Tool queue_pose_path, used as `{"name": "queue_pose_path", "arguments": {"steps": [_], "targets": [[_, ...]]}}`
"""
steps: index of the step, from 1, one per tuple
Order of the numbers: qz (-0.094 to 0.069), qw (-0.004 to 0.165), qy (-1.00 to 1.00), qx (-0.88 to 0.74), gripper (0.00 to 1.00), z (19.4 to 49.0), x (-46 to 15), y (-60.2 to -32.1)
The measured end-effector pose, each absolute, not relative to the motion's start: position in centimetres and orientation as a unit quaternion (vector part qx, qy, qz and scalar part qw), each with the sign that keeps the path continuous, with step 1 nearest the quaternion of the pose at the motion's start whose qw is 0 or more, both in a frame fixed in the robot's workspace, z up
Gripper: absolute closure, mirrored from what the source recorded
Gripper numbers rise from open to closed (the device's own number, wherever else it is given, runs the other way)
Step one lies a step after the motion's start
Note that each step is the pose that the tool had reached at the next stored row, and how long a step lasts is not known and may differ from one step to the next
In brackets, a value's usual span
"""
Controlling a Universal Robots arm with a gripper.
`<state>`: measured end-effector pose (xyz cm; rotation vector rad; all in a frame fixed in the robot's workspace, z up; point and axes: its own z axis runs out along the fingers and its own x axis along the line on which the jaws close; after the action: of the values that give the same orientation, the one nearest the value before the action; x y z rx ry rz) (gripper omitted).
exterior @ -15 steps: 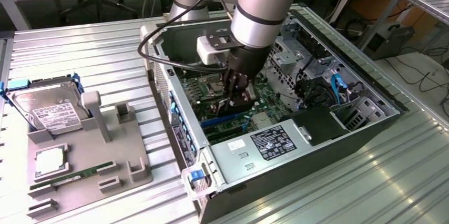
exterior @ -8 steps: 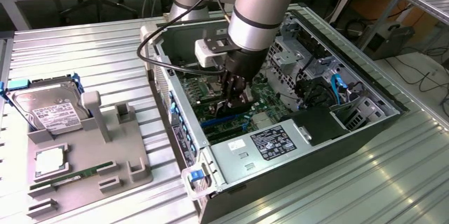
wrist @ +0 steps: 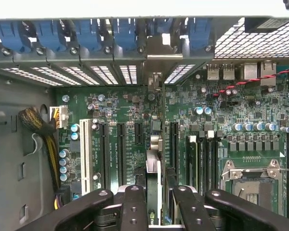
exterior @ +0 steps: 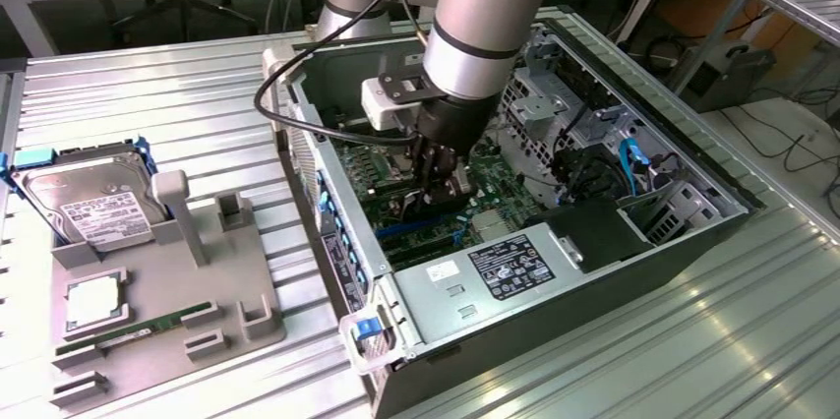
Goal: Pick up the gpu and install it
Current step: 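Insert the gpu into the slot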
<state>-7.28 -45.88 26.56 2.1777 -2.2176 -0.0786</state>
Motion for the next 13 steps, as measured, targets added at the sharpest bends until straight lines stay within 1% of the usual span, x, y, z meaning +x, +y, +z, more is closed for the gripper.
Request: {"name": "queue_pose_path", "arguments": {"steps": [13], "targets": [[-0.027,0.017,-0.71,0.703,0.74,26.2,-7.48,-45.8]]}}
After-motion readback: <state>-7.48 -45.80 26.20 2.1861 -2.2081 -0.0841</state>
